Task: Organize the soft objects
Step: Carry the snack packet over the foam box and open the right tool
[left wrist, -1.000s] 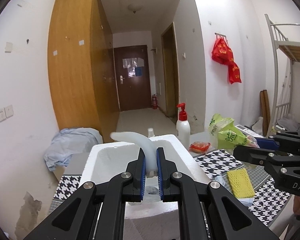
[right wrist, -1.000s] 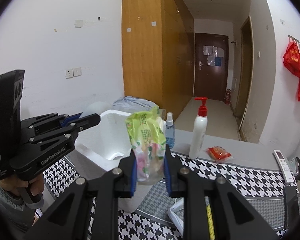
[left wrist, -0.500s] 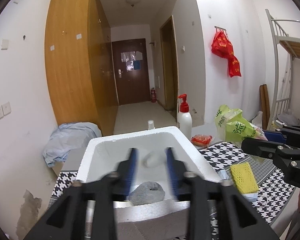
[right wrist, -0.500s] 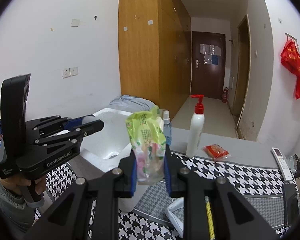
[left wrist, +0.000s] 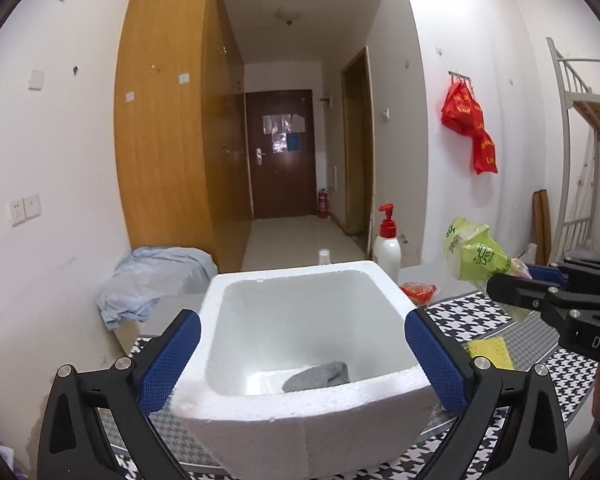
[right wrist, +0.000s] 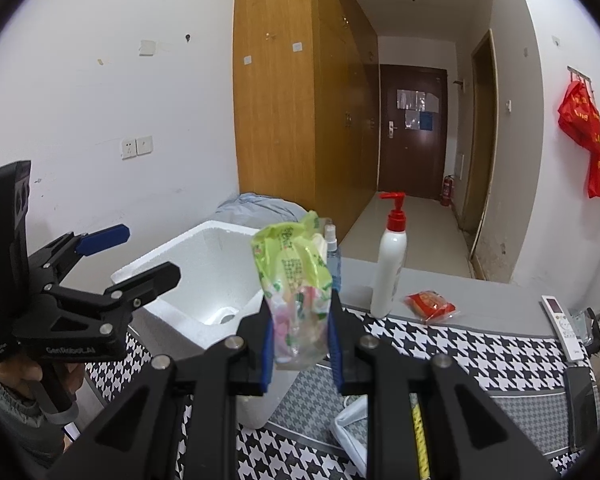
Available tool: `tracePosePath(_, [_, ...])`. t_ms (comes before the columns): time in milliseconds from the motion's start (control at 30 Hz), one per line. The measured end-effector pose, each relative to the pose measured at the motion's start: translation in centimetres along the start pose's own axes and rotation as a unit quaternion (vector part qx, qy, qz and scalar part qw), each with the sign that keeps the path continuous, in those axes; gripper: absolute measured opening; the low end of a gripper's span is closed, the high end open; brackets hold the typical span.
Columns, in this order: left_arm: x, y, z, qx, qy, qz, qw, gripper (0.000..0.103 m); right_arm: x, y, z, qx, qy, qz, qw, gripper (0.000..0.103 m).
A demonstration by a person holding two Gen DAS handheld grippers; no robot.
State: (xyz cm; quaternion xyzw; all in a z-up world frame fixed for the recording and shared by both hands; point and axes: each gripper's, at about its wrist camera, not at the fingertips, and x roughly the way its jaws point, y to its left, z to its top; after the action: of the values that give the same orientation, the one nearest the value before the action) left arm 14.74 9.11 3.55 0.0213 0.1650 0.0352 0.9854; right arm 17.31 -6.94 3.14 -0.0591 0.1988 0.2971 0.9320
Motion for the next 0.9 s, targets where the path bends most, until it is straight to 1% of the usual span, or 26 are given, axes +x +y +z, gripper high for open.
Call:
tracePosePath(100, [-0.6,0.5,-0.1,-0.009,-0.003,-0.003,1.0,0.102,-0.1,0.4,0.1,-0.003,-0.003,0.003,1.0,0.026])
tracePosePath(467, [-2.5,2.6,-0.6,-0.023,-0.017,0.014,0.9995,0.102,0.6,2.4,1.0,-0.017,-0.006,0.017,1.0,0.026])
tracePosePath(733, [-3.4,4.2,-1.0,-0.035,-0.023,0.024,0.9988,0.102,2.0,4.0,1.7,-0.023,0.003,0.032,0.999,0.026])
tracePosePath(900, [-3.8,5.3,-1.3,-0.04,-0.027,0.037,0.9981,0.102,2.8,4.8,2.0,-0.025,0.007,0.038,0.999,0.026])
